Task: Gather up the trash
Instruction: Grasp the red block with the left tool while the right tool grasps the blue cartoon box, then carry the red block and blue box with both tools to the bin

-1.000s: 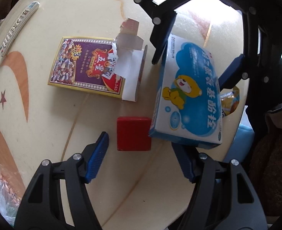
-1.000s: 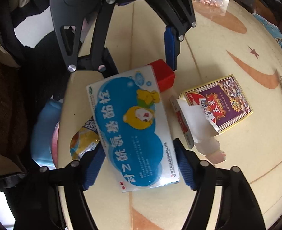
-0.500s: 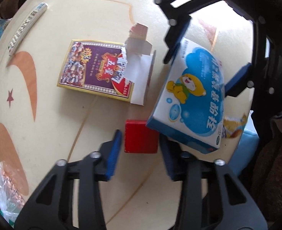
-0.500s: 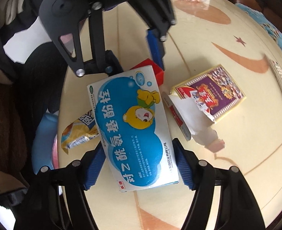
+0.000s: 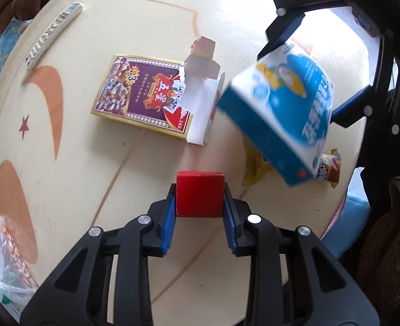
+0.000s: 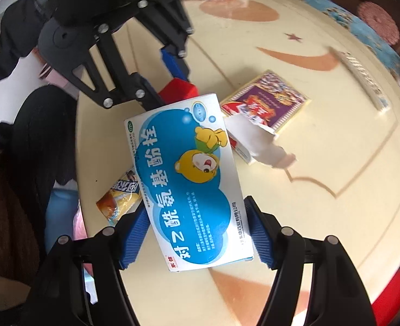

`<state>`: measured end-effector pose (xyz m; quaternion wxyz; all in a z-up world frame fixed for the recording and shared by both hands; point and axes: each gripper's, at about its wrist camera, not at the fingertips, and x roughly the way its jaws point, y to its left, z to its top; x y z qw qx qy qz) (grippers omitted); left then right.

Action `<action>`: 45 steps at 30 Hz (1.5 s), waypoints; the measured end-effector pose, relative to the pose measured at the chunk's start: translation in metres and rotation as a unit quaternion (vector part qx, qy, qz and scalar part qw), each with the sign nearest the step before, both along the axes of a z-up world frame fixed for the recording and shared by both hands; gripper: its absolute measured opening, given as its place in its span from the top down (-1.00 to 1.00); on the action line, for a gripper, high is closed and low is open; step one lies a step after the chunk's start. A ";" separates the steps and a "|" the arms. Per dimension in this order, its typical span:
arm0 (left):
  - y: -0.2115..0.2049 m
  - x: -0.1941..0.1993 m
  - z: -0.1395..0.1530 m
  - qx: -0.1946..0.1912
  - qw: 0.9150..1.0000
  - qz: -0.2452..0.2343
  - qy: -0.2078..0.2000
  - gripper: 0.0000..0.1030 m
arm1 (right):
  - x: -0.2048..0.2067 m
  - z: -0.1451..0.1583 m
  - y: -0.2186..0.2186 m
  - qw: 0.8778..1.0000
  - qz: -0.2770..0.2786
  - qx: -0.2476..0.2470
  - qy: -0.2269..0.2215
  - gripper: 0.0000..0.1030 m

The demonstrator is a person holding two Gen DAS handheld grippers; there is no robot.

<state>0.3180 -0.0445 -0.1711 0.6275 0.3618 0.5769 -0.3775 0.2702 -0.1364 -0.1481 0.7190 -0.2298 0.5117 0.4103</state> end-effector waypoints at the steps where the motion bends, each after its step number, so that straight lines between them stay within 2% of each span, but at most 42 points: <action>1: 0.001 -0.002 0.002 -0.002 1.000 0.003 -0.003 0.40 | -0.001 0.002 -0.003 1.000 -0.009 0.003 -0.004 -0.28; 7: 0.009 -0.024 0.026 -0.015 1.000 0.005 -0.022 0.40 | -0.023 0.021 -0.009 0.997 -0.071 0.006 -0.034 -0.28; 14: 0.014 -0.060 0.062 -0.022 0.998 -0.006 -0.052 0.39 | -0.045 0.045 -0.017 0.991 -0.123 0.009 -0.044 -0.28; 23: 0.025 -0.114 0.106 -0.040 0.995 -0.008 -0.095 0.39 | -0.099 0.093 -0.024 0.976 -0.193 0.029 -0.097 -0.28; 26: 0.024 -0.138 0.112 -0.048 0.994 -0.016 -0.100 0.39 | -0.122 0.104 -0.022 0.970 -0.211 0.033 -0.112 -0.28; 30: 0.020 -0.173 0.117 -0.054 0.992 -0.035 -0.105 0.39 | -0.146 0.113 -0.021 0.967 -0.227 0.051 -0.107 -0.28; 36: 0.019 -0.216 0.123 -0.079 0.990 -0.040 -0.106 0.39 | -0.194 0.119 -0.012 0.961 -0.244 0.047 -0.123 -0.28; 38: 0.020 -0.229 0.122 -0.086 0.990 -0.039 -0.104 0.39 | -0.210 0.118 -0.010 0.958 -0.251 0.042 -0.132 -0.28; 45: 0.026 -0.267 0.108 -0.103 0.990 -0.038 -0.088 0.39 | -0.252 0.116 -0.011 0.956 -0.261 0.055 -0.123 -0.28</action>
